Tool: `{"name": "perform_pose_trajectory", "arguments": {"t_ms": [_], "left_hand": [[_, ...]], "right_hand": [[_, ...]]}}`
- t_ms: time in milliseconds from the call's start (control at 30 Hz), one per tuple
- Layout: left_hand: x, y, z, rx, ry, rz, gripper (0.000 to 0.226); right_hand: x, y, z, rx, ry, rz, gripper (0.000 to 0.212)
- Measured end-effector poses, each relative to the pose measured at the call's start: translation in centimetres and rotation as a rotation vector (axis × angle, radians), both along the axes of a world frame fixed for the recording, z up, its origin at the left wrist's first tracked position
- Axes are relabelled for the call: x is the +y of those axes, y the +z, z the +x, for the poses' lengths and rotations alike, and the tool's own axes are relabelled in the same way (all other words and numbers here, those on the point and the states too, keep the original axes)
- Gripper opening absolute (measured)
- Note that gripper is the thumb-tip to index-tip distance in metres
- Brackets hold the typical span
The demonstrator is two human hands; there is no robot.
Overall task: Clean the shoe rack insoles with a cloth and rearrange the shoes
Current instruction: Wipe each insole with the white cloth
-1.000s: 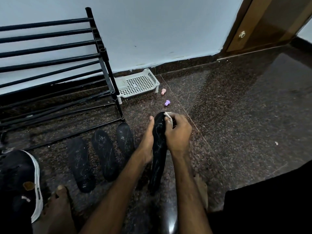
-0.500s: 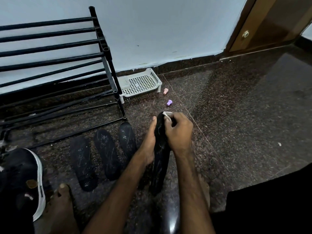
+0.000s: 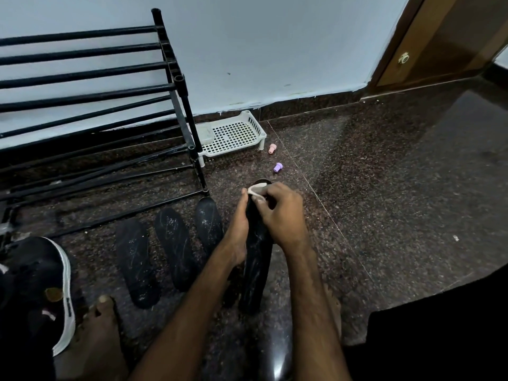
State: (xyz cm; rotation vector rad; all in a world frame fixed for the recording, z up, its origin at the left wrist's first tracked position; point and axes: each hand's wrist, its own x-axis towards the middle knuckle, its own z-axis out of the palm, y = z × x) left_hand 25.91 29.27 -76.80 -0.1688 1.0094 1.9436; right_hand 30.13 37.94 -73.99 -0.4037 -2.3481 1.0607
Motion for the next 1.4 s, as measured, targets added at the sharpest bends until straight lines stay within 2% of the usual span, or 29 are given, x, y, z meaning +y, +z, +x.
{"name": "perform_pose_trajectory", "arguments": {"t_ms": [67,167,267,433,600,700,833,900,1000,1033,1133,1233,1400], "left_hand": [[-0.2,0.0,-0.3,-0.014,-0.022,0.003,0.067],[-0.2,-0.8,-0.4,-0.016,-0.088,-0.028,0.077],[0.1,-1.2,-0.1,-0.012,-0.113,-0.04,0.075],[0.2,-0.3,-0.1,-0.034,-0.006,0.035,0.054],[0.0,-0.1,-0.2,-0.028,-0.077,0.025,0.074],[0.4,1.9,-0.5,-0.01,-0.035,0.116,0.064],[0.2,5.4,-2.4,0.059,0.034,0.243,0.055],[-0.2,7.5,-3.3,0.083,0.009,0.261,0.054],[-0.5,9.6,-4.0,0.12,-0.056,0.252,0.06],[-0.6,10.3,-3.9,0.118,-0.048,0.258,0.061],[-0.8,10.9,-3.4,0.127,-0.018,0.269,0.066],[-0.5,10.9,-2.3,0.135,0.003,0.266,0.071],[-0.2,11.2,-1.7,0.11,0.002,0.295,0.062]], "right_hand": [[0.2,-0.4,0.3,-0.063,0.051,-0.027,0.017],[1.1,-1.2,0.9,-0.144,-0.101,-0.007,0.018],[1.3,-0.7,0.6,-0.114,-0.229,0.069,0.015],[-0.3,0.5,-0.2,-0.071,-0.004,0.025,0.019],[0.9,0.1,0.7,-0.132,-0.172,0.004,0.018],[0.5,2.3,-0.2,-0.078,-0.232,0.089,0.015],[-0.1,6.9,-2.0,0.068,-0.196,0.181,0.016],[0.4,9.3,-2.4,0.123,-0.167,0.119,0.015],[1.4,12.7,-1.6,0.202,-0.184,-0.126,0.013],[1.7,13.7,-1.2,0.232,-0.2,-0.151,0.014],[2.0,14.8,-0.2,0.235,-0.217,0.035,0.015],[1.0,13.4,-0.2,0.13,-0.165,0.203,0.019],[0.2,13.2,-0.9,0.159,-0.169,0.25,0.017]]}}
